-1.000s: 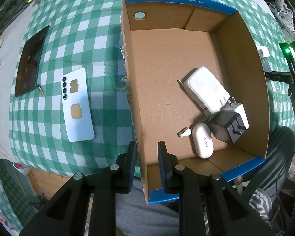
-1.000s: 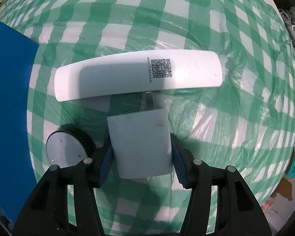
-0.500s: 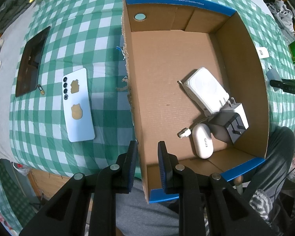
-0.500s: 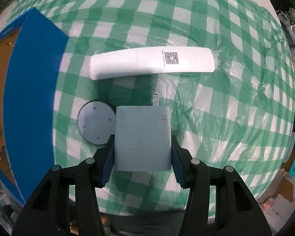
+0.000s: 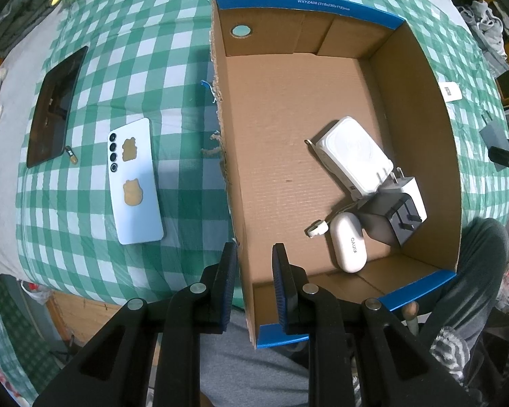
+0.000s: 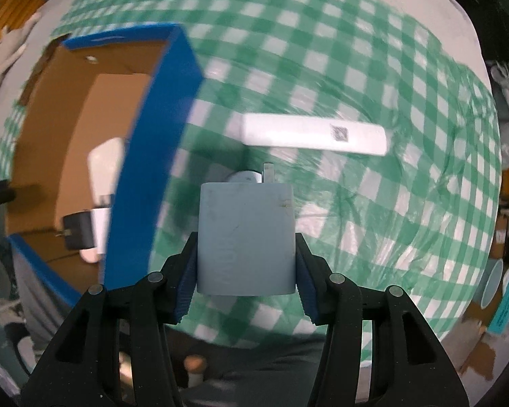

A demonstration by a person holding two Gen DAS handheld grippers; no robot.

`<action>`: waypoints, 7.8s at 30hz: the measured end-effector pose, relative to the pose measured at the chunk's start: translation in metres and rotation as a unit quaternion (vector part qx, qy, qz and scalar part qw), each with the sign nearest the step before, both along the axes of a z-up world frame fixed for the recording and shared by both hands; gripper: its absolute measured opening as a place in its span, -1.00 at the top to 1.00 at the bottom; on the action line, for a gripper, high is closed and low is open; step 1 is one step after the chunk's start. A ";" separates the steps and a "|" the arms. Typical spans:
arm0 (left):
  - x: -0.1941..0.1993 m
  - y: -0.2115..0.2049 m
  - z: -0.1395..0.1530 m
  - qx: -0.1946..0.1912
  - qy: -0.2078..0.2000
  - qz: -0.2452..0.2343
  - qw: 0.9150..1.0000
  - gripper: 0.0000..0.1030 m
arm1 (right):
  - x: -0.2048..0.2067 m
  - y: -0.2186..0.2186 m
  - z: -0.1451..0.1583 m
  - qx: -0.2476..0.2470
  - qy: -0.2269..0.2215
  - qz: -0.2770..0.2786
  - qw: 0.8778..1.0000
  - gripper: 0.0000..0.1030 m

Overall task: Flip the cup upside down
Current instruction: 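Lift the flat white power bank and carry it over the box with the right gripper, then lower the flat white power bank into the box and open the right gripper, then move the right gripper to the round grey wireless charger and grasp it, then lift the round grey charger and carry it over the box with the right gripper, then lower the round charger into the box and open the right gripper, then move the right gripper to the long white stick power bank and grasp it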

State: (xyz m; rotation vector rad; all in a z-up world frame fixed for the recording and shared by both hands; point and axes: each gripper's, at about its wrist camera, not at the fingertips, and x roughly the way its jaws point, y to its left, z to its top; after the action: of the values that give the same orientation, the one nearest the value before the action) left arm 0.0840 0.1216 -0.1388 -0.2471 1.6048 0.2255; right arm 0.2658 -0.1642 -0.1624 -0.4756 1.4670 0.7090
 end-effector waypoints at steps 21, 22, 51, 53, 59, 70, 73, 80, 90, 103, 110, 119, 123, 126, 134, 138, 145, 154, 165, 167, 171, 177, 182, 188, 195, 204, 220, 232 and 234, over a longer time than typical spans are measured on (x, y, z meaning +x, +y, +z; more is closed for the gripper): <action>-0.005 -0.002 0.002 -0.002 -0.006 0.005 1.000 0.70 | -0.098 0.109 0.022 0.037 0.017 0.120 0.992 0.00; -0.005 -0.001 0.002 -0.003 -0.006 0.006 1.000 0.73 | -0.101 0.112 0.020 0.035 0.019 0.121 0.992 0.00; -0.012 -0.003 0.008 -0.017 -0.017 0.002 1.000 0.78 | -0.088 0.112 0.029 0.043 -0.014 0.095 0.994 -0.04; -0.012 -0.005 0.007 -0.018 -0.016 0.000 1.000 0.78 | -0.080 0.105 0.032 0.048 -0.013 0.082 0.995 -0.04; -0.011 -0.007 0.010 -0.018 -0.019 -0.001 1.000 0.78 | -0.057 0.079 0.038 0.049 -0.017 0.052 0.997 -0.04; -0.010 0.007 0.005 -0.018 -0.011 0.022 1.000 0.78 | -0.034 0.040 0.020 0.042 0.004 0.012 0.999 -0.04; -0.010 0.008 0.005 -0.018 -0.009 0.024 1.000 0.76 | -0.033 0.037 0.016 0.041 0.007 0.010 0.999 -0.04; -0.011 0.008 0.003 -0.012 -0.012 0.029 0.999 0.46 | -0.030 0.033 0.007 0.038 0.013 0.003 0.999 -0.04; -0.013 0.006 -0.011 -0.021 0.006 0.022 1.000 0.61 | -0.014 0.026 -0.016 0.020 0.016 -0.019 0.999 -0.04; -0.013 0.007 -0.013 -0.016 0.009 0.023 1.000 0.76 | 0.021 0.027 -0.082 -0.002 0.033 -0.053 0.998 -0.04; -0.012 0.007 -0.014 -0.015 0.011 0.022 1.000 0.76 | 0.025 0.034 -0.099 -0.014 0.030 -0.056 0.998 -0.18; -0.011 0.009 -0.015 -0.017 0.012 0.022 1.000 0.76 | 0.015 0.053 -0.124 -0.049 0.023 -0.042 0.998 -0.23; -0.011 0.009 -0.015 -0.018 0.011 0.022 1.000 0.76 | 0.014 0.051 -0.128 -0.044 0.028 -0.046 0.998 -0.21; -0.011 0.009 -0.015 -0.017 0.012 0.022 1.000 0.76 | 0.014 0.052 -0.125 -0.045 0.025 -0.040 0.998 -0.20; -0.010 0.009 -0.015 -0.017 0.011 0.022 1.000 0.76 | 0.002 0.043 -0.089 -0.039 0.002 -0.024 0.999 -0.19; -0.010 0.009 -0.015 -0.018 0.011 0.022 1.000 0.76 | -0.006 0.046 -0.063 -0.043 -0.008 -0.009 0.999 -0.19; -0.008 0.006 -0.015 -0.014 0.007 0.019 1.000 0.76 | -0.015 0.047 -0.014 -0.023 -0.015 0.020 0.999 -0.19; -0.010 0.005 -0.009 -0.013 0.004 0.018 1.000 0.76 | -0.055 0.071 0.025 0.013 -0.025 0.059 0.998 -0.19; -0.012 0.006 -0.008 -0.014 0.002 0.018 1.000 0.76 | -0.090 0.108 0.031 0.033 -0.014 0.107 0.994 -0.19; -0.012 0.005 -0.007 -0.014 0.002 0.018 1.000 0.76 | -0.097 0.114 0.028 0.031 -0.010 0.117 0.993 -0.19; -0.012 0.005 -0.007 -0.014 0.002 0.017 1.000 0.76 | -0.109 0.122 0.020 0.024 -0.004 0.131 0.991 -0.19; -0.012 0.005 -0.007 -0.014 0.002 0.018 1.000 0.76 | -0.112 0.128 0.004 0.009 0.001 0.132 0.991 -0.19; -0.013 0.005 -0.006 -0.015 0.003 0.018 1.000 0.76 | -0.110 0.126 -0.004 0.006 0.014 0.126 0.992 -0.20; -0.013 0.005 -0.006 -0.015 0.002 0.018 1.000 0.76 | -0.110 0.123 -0.008 0.002 0.019 0.124 0.992 -0.20; -0.013 0.005 -0.006 -0.016 0.002 0.019 1.000 0.76 | -0.109 0.123 -0.006 0.008 0.025 0.119 0.993 -0.24; -0.011 0.005 -0.004 -0.017 0.001 0.018 1.000 0.76 | -0.101 0.117 0.010 0.024 0.020 0.104 0.994 -0.25; -0.013 0.006 -0.005 -0.015 0.001 0.017 1.000 0.76 | -0.073 0.087 0.017 0.031 0.020 0.055 0.998 -0.25; -0.007 0.009 -0.004 -0.016 0.001 0.016 1.000 0.76 | -0.044 0.060 0.003 0.019 0.030 0.006 0.999 -0.25; -0.004 0.009 -0.004 -0.015 0.001 0.013 1.000 0.76 | -0.036 0.054 0.000 0.016 0.031 -0.006 0.999 -0.25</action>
State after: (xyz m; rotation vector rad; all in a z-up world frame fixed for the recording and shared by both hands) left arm 0.0802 0.1308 -0.1430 -0.2909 1.6093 0.2232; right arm 0.2299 -0.1102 -0.1623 -0.4241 1.5133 0.7418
